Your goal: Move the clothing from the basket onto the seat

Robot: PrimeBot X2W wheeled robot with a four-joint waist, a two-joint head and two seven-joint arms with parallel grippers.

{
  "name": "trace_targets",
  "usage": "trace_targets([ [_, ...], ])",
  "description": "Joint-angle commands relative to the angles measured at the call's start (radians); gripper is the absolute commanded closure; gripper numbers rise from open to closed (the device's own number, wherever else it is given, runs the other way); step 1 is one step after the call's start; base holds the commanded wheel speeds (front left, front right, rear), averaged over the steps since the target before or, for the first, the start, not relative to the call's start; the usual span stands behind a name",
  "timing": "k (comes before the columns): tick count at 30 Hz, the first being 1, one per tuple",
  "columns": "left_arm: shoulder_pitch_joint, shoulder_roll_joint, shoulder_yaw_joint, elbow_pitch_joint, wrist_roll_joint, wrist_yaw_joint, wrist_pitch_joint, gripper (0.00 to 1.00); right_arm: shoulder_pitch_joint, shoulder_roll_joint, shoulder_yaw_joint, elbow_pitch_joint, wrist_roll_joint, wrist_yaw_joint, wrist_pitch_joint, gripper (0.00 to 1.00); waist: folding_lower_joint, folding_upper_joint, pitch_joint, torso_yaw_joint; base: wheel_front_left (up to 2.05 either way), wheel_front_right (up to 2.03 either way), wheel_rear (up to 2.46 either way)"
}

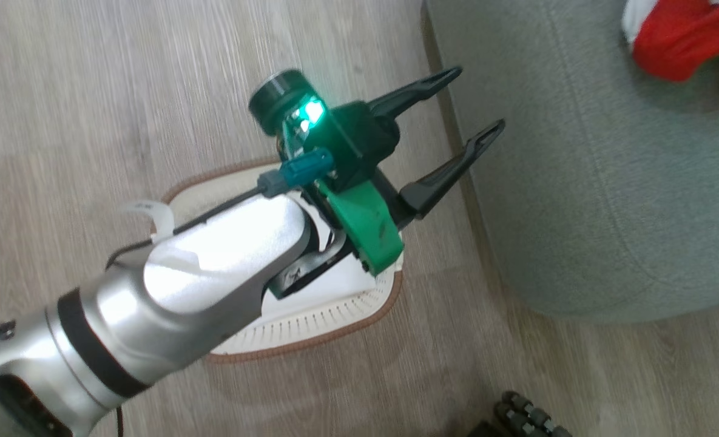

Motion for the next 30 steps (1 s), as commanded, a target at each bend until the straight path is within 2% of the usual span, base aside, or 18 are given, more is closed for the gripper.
trace_targets([
  [1,0.008,0.005,0.036,-0.021,-0.009,0.011,-0.011,0.0,0.036,-0.062,0.025,-0.044,0.026,0.0,0.0,0.0,0.0,0.0,-0.05,-0.007,0.0,0.0,0.0],
  [7,0.06,0.023,0.052,-0.014,-0.034,0.038,-0.035,0.0,0.056,-0.114,0.133,-0.129,0.082,0.0,-0.094,0.0,0.0,0.0,-0.139,-0.01,0.0,0.0,0.0],
  [15,0.129,0.057,0.088,-0.029,-0.066,0.082,-0.062,0.0,0.115,-0.123,0.143,-0.219,0.127,0.0,-0.245,0.0,0.0,0.0,-0.246,0.014,0.0,0.0,0.0],
  [24,0.206,0.105,0.131,-0.049,-0.095,0.129,-0.081,0.0,0.268,-0.105,0.043,-0.336,0.085,0.0,-0.351,0.0,0.0,0.0,-0.34,0.061,0.0,0.0,0.0],
  [30,0.264,0.133,0.165,-0.06,-0.112,0.154,-0.091,0.0,0.425,-0.04,-0.072,-0.419,0.031,0.0,-0.39,0.0,0.0,0.0,-0.388,0.099,0.0,0.0,0.0],
])
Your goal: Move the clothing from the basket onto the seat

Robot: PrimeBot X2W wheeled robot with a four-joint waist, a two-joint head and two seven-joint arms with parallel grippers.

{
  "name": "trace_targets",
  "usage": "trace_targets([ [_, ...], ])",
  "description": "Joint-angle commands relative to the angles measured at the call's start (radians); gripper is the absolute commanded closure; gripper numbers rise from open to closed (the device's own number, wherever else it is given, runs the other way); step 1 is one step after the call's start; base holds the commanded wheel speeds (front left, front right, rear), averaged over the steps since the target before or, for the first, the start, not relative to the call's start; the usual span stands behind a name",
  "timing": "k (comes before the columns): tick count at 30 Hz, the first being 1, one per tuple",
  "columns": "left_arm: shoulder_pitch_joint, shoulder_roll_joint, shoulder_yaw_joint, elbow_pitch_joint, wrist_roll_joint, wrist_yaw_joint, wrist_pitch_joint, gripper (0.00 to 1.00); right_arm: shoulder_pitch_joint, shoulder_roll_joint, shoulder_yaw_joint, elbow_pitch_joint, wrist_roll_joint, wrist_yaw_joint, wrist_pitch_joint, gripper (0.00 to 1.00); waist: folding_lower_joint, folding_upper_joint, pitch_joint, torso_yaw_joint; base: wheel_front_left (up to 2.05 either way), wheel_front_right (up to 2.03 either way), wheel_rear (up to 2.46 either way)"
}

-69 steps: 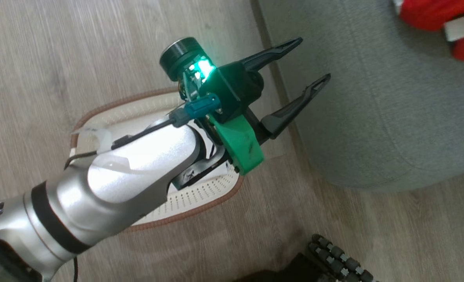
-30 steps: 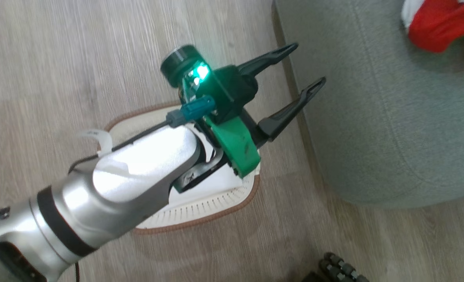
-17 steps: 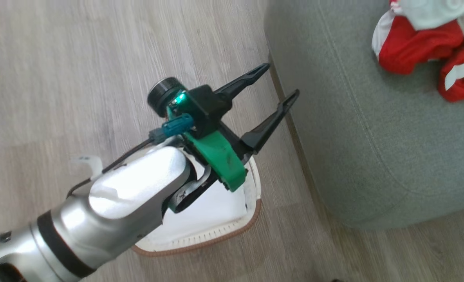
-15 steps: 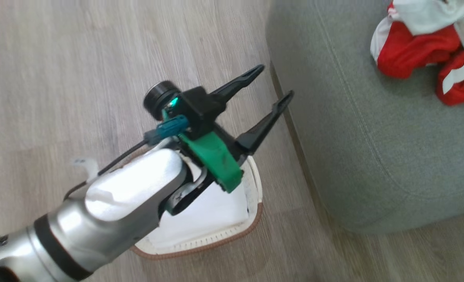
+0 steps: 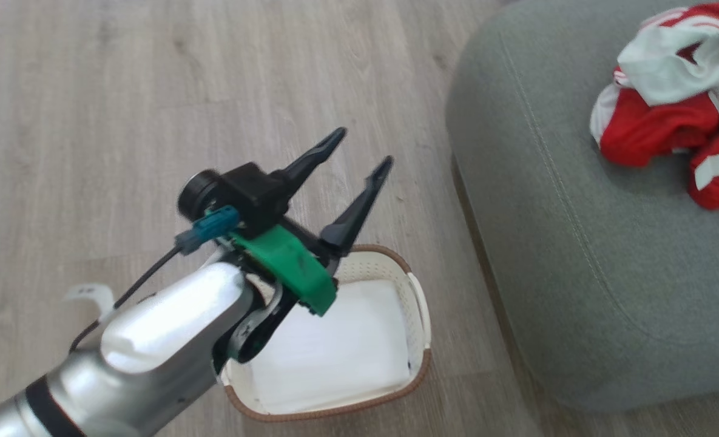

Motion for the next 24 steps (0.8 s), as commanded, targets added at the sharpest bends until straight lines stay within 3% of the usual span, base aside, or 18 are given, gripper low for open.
trace_targets([
  [1,-0.018,0.034,0.063,-0.027,-0.01,0.011,-0.013,0.0,0.03,-0.009,-0.021,-0.044,-0.012,0.0,-0.012,0.0,0.0001,-0.0001,-0.019,0.021,0.0,0.0,0.0],
  [13,0.151,0.088,0.201,-0.041,-0.002,0.079,-0.021,0.0,0.334,0.244,-0.232,-0.31,-0.155,0.0,-0.01,0.0,0.0001,-0.0001,-0.073,0.089,0.0,0.0,0.0],
  [24,0.391,0.096,0.403,-0.077,0.08,0.114,-0.021,0.0,0.51,0.384,-0.23,-0.404,-0.183,0.0,0.001,0.0,0.0001,-0.0001,-0.118,0.134,0.0,0.0,0.0],
])
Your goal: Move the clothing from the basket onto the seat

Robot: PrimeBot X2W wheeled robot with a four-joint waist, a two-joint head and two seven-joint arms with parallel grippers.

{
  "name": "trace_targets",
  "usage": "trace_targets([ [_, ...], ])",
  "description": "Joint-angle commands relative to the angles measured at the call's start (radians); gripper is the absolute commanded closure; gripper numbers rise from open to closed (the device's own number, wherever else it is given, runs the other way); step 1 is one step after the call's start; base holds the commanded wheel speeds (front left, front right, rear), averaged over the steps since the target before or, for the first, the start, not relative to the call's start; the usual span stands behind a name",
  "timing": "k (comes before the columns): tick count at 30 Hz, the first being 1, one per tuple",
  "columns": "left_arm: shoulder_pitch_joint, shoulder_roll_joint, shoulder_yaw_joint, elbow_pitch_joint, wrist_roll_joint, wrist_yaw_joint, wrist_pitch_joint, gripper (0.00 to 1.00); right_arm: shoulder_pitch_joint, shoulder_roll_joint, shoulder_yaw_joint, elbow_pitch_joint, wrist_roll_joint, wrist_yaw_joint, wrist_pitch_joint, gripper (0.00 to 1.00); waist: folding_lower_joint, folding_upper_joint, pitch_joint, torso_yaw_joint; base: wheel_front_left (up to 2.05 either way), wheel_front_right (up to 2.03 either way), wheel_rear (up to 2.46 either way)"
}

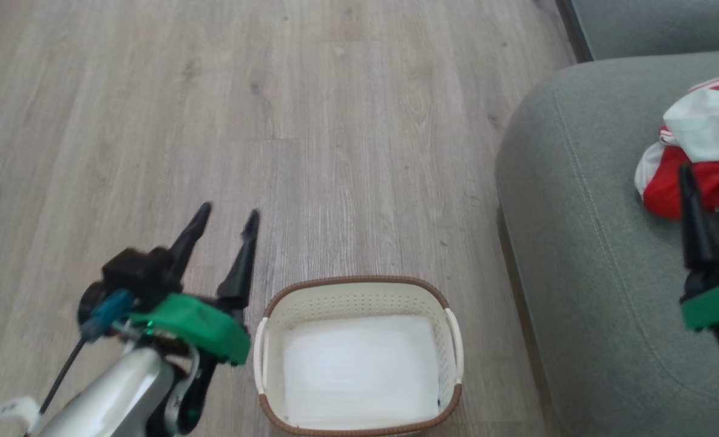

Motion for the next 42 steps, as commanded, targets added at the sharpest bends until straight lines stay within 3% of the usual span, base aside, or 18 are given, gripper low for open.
trace_targets([
  [1,-0.002,0.027,0.091,-0.039,0.023,0.008,-0.011,0.0,0.018,0.0,0.015,-0.041,-0.01,0.0,-0.011,0.0,0.0001,-0.0001,-0.009,0.013,0.0,0.0,0.0],
  [10,0.183,-0.028,0.288,-0.081,0.117,-0.003,-0.011,0.0,0.122,0.047,0.093,-0.027,-0.045,0.0,-0.077,0.0,0.0001,-0.0001,-0.024,0.033,0.0,0.0,0.0],
  [16,0.274,-0.07,0.367,-0.09,0.168,-0.021,-0.011,0.0,0.16,0.088,0.109,-0.016,-0.079,0.0,-0.151,0.0,0.0001,-0.0001,-0.032,0.037,0.0,0.0,0.0],
  [30,0.375,-0.189,0.515,-0.07,0.292,-0.158,-0.011,0.0,0.186,0.137,0.134,0.006,-0.122,0.0,-0.21,0.0,0.0001,-0.0001,-0.034,0.029,0.0,0.0,0.0],
  [42,0.389,-0.25,0.57,-0.021,0.343,-0.233,-0.011,0.0,0.177,0.14,0.146,0.021,-0.127,0.0,-0.215,0.0,0.0001,-0.0001,-0.033,0.025,0.0,0.0,0.0],
])
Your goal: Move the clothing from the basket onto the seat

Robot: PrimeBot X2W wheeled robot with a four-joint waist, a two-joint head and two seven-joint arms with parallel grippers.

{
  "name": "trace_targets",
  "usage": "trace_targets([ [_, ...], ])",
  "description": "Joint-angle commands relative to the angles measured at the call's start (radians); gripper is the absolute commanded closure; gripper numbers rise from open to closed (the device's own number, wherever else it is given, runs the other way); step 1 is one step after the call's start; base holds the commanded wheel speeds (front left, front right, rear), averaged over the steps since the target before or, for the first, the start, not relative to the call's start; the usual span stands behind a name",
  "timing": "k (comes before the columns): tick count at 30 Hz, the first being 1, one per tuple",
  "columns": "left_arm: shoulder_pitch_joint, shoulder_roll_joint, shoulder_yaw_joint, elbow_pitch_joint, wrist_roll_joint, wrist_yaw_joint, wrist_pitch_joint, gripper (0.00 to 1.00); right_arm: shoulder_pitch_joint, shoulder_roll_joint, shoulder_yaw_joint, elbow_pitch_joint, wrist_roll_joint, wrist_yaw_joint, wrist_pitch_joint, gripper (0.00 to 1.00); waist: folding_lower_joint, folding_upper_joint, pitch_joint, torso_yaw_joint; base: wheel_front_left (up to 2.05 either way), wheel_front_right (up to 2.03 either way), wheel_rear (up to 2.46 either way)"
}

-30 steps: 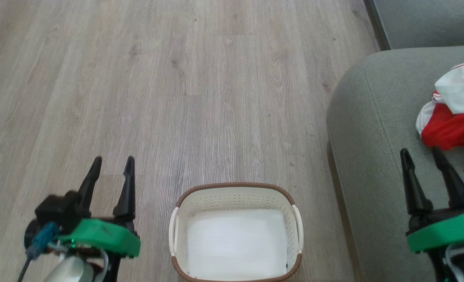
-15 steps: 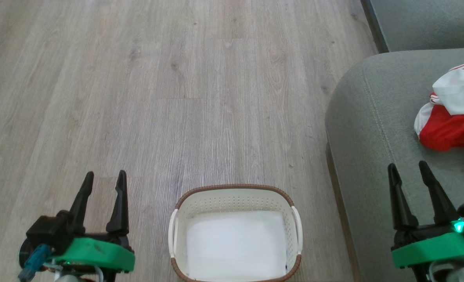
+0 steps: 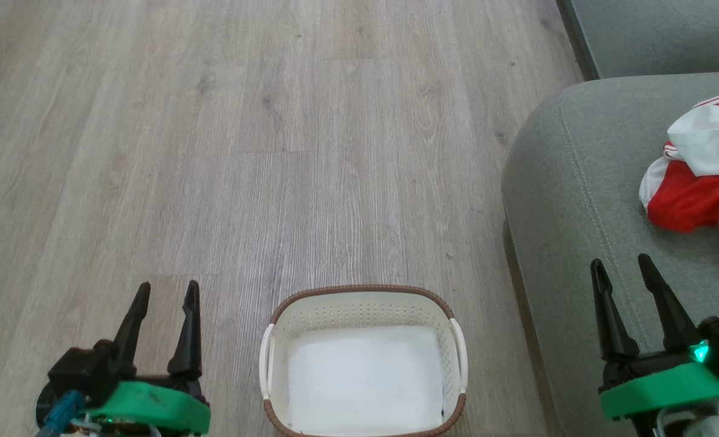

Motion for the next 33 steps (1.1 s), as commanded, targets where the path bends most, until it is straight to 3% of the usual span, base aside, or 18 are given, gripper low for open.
trace_targets([
  [1,-0.037,0.002,0.048,-0.024,0.014,-0.009,-0.011,0.0,-0.025,-0.009,0.018,-0.028,-0.006,0.0,-0.013,0.0,0.0,0.0,0.001,0.0,0.0,0.0,0.0],
  [13,-0.041,-0.029,0.08,0.001,0.045,-0.05,-0.011,0.0,-0.032,-0.005,0.021,-0.026,-0.003,0.0,-0.014,0.0,0.0,0.0,0.003,-0.003,0.0,0.0,0.0],
  [14,0.0,-0.032,0.037,0.031,0.037,-0.05,0.0,1.0,-0.001,0.003,0.004,0.005,0.0,0.0,0.0,1.0,0.0,0.0,0.003,-0.003,0.0,0.0,0.0],
  [18,0.014,-0.042,0.029,0.083,0.029,-0.052,0.006,1.0,0.005,0.007,0.016,0.063,0.009,0.0,0.003,1.0,0.0,0.0,0.004,-0.003,0.0,0.0,0.0],
  [33,-0.011,-0.057,0.066,0.1,-0.12,-0.071,0.046,1.0,-0.023,0.015,0.007,0.087,0.169,0.0,0.038,1.0,0.0,0.0,0.004,-0.005,0.0,0.0,0.0],
])
